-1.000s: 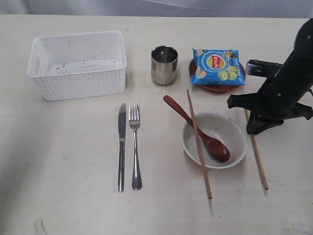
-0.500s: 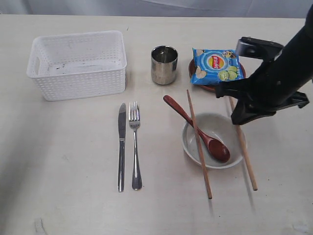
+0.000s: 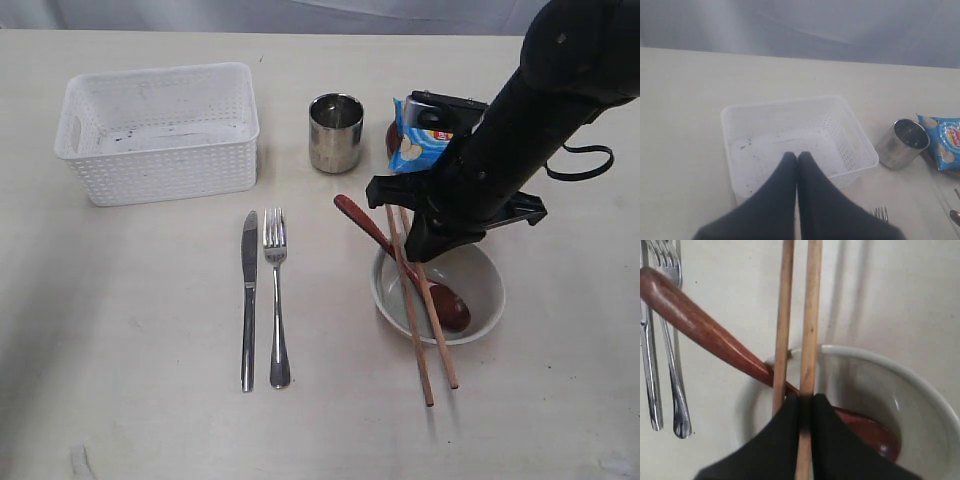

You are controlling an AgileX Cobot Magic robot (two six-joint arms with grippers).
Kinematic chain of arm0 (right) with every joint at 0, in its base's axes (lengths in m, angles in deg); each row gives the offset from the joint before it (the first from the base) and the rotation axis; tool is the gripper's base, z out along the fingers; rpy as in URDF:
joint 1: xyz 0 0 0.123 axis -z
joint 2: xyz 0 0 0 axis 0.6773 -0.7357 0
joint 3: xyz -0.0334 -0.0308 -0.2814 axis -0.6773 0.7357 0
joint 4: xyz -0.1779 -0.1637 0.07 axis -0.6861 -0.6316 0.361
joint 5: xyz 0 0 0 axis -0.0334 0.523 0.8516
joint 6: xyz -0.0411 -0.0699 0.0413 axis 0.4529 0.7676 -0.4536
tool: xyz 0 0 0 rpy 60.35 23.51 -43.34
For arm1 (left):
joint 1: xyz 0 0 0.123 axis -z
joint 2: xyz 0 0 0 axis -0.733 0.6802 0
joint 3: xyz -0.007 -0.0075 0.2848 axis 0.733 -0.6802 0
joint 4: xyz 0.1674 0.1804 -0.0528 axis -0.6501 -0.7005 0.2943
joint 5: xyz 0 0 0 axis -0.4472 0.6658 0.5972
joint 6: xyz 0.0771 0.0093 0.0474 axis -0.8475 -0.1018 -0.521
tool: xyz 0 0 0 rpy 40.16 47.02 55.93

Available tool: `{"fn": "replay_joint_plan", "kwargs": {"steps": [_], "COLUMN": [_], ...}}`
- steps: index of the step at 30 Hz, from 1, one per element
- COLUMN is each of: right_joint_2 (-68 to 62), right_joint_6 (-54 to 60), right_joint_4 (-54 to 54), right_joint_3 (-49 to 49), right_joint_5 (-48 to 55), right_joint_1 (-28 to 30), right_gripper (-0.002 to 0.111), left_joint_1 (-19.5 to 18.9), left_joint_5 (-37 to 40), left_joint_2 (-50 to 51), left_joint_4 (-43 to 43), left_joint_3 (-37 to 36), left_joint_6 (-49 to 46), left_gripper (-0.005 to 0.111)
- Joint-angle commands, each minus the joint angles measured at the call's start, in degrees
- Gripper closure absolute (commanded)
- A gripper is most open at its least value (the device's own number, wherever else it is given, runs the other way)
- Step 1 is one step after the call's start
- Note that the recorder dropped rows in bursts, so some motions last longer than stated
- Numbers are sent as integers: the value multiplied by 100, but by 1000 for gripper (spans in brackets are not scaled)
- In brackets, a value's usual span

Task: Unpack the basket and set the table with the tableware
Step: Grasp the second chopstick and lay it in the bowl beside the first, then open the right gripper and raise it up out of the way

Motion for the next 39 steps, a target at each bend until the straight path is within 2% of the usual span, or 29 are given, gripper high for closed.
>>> {"fn": "replay_joint_plan", "kwargs": {"steps": [1, 13, 16, 20, 22, 34, 36, 39], "right_joint_2": [-11, -11, -11, -11, 2, 765, 1145, 1761], "right_joint_6": [-84, -15, -15, -15, -15, 106, 82, 72], "right_joint_4": [-35, -15, -15, -15, -30, -517, -713, -964], "right_joint_3": [-38, -38, -38, -38, -38, -677, -700, -700], "right_joint_5": [12, 183, 200, 200, 200, 803, 734, 660], "right_joint_1": [0, 0, 0, 0, 0, 0, 0, 0], "right_gripper": [109, 106, 91, 61, 57, 58, 65, 84], "left_joint_1": [41, 41, 41, 41, 41, 41, 41, 41], "left_joint_5": [-13, -13, -13, -13, -13, -13, -13, -3], "left_joint_2": [-27, -27, -27, -27, -27, -27, -27, -27], "left_joint_4": [-12, -12, -12, -12, -12, -12, -12, -13], "left_joint_3": [-35, -35, -35, -35, -35, -35, -35, -35], "left_joint_6": [-16, -16, -16, -16, -16, -16, -16, -38], "left_gripper": [106, 106, 106, 106, 106, 106, 106, 106]}}
